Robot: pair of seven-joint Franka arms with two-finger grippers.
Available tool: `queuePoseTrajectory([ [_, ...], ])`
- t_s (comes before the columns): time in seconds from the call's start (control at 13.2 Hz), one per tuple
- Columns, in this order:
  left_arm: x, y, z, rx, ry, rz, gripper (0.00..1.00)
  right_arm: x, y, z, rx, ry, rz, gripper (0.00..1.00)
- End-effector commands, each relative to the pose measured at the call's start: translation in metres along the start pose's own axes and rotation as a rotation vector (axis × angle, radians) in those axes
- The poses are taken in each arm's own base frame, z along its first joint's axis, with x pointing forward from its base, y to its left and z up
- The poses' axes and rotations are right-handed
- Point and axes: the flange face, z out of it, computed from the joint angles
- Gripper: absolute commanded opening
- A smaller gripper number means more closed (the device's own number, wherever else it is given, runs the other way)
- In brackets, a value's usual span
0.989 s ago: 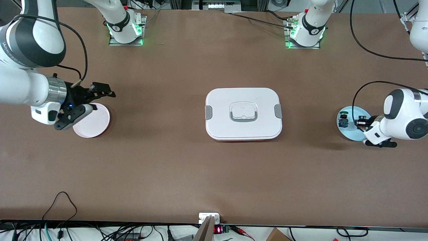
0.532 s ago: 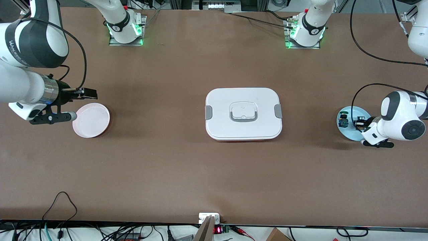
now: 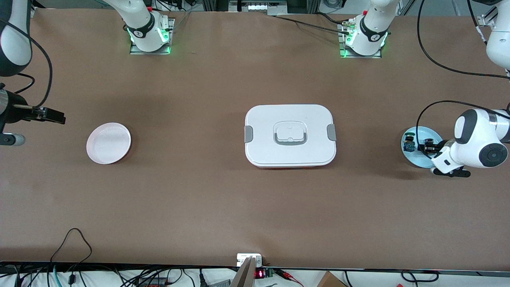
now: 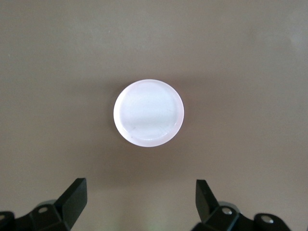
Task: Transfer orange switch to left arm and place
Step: 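Lower the switch onto the blue plate with the left gripper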
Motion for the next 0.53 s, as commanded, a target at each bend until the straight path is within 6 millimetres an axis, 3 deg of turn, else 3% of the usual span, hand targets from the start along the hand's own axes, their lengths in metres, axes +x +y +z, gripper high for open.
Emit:
queuePoseTrajectory([
  [0.0,-0.002,0.003,-0.069,0.040,0.080,0.017,1.00,-0.006,-0.017,-0.019,0.013,0.048,0.001,1.00],
  [0.15,-0.004,0.004,-0.118,0.007,0.079,-0.010,1.00,-0.009,-0.023,-0.022,0.007,0.044,-0.011,1.00],
  [0.23,-0.005,0.010,-0.149,-0.020,0.081,-0.011,1.00,-0.009,-0.020,-0.020,0.008,0.046,-0.007,1.00],
  [0.46,-0.019,0.030,-0.214,-0.029,0.053,0.018,1.00,-0.018,-0.016,-0.013,0.027,0.062,-0.004,1.00],
])
